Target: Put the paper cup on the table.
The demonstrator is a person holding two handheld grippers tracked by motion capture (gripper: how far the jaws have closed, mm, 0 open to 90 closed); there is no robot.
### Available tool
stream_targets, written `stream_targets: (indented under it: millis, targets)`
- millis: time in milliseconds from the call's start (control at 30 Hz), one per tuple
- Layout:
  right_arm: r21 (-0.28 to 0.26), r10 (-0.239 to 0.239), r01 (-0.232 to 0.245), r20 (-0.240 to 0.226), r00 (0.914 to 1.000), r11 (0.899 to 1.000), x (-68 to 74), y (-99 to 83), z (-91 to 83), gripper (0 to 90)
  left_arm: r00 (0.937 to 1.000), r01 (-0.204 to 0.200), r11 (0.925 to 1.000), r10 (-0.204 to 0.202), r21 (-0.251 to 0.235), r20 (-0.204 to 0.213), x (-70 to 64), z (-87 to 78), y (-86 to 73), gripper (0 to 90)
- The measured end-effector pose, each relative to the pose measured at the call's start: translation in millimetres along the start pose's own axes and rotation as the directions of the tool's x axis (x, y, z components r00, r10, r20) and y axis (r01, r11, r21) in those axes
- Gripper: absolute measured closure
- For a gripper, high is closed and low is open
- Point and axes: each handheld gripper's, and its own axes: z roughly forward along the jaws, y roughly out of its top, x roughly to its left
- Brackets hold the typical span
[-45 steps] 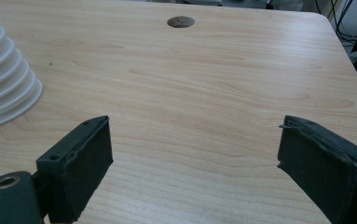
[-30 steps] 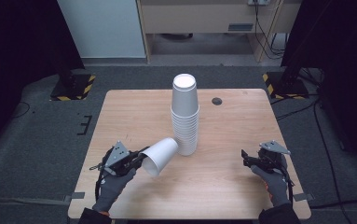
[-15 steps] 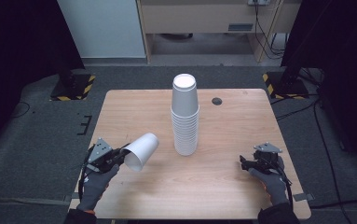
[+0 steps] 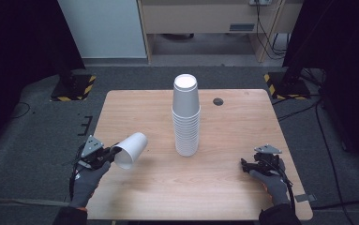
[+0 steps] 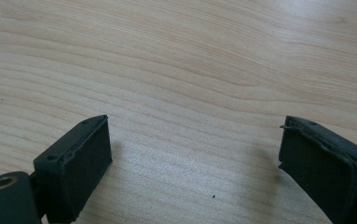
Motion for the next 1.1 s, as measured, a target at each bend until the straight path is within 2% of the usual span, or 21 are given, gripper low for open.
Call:
stream_targets:
  millis: [167, 233, 367, 500, 567, 867, 967, 1000, 1033, 1100]
  targets:
    - [-0.01, 0.037, -0.037, -0.016, 0.9992, 0.999, -1.1, -2.1, 1.6, 8.9, 0.9996, 0.008, 0.9999, -0.007, 0.011, -0.028, 9.0, -5.9, 4.1, 87.1]
    - [0.002, 0.056, -0.056, -0.034, 0.9978, 0.998, -1.8, -2.2, 2.0, 8.7, 0.9992, 0.008, 0.9997, -0.007, 0.023, -0.04, 12.8, -8.7, 6.1, 87.1]
    - [-0.001, 0.058, -0.058, -0.033, 0.9978, 0.998, -1.1, -2.2, 2.0, 8.7, 0.9977, 0.029, 0.9987, -0.026, 0.042, -0.063, 20.8, -11.7, 9.0, 87.1]
    - [-0.001, 0.059, -0.059, -0.032, 0.9978, 0.998, -0.8, -2.3, 1.9, 8.7, 0.9954, 0.052, 0.9949, -0.045, 0.086, -0.084, 28.4, -12.5, 10.3, 87.1]
    - [-0.001, 0.059, -0.059, -0.033, 0.9977, 0.998, -0.8, -2.3, 2.0, 8.7, 0.9935, 0.066, 0.9906, -0.054, 0.12, -0.1, 32.4, -12.2, 10.5, 87.1]
    - [0.0, 0.059, -0.059, -0.033, 0.9977, 0.998, -0.9, -2.3, 2.0, 8.5, 0.9885, 0.105, 0.9723, -0.079, 0.209, -0.129, 42.9, -12.5, 12.2, 87.1]
    - [0.0, 0.059, -0.059, -0.033, 0.9977, 0.998, -0.8, -2.3, 2.0, 8.5, 0.987, 0.107, 0.9636, -0.073, 0.245, -0.143, 45.3, -13.2, 14.9, 87.2]
    - [0.002, 0.058, -0.058, -0.035, 0.9977, 0.998, -1.0, -2.3, 1.9, 8.4, 0.9863, 0.109, 0.9576, -0.071, 0.267, -0.149, 47.3, -13.7, 16.9, 87.1]
    - [0.002, 0.058, -0.058, -0.035, 0.9977, 0.998, -1.0, -2.3, 1.9, 8.4, 0.9863, 0.109, 0.9576, -0.071, 0.267, -0.149, 47.3, -13.7, 16.9, 87.1]
    - [0.0, 0.058, -0.058, -0.034, 0.9978, 0.998, -1.0, -2.3, 2.0, 8.4, 0.9845, 0.126, 0.9484, -0.084, 0.291, -0.154, 50.8, -14.0, 19.2, 87.2]
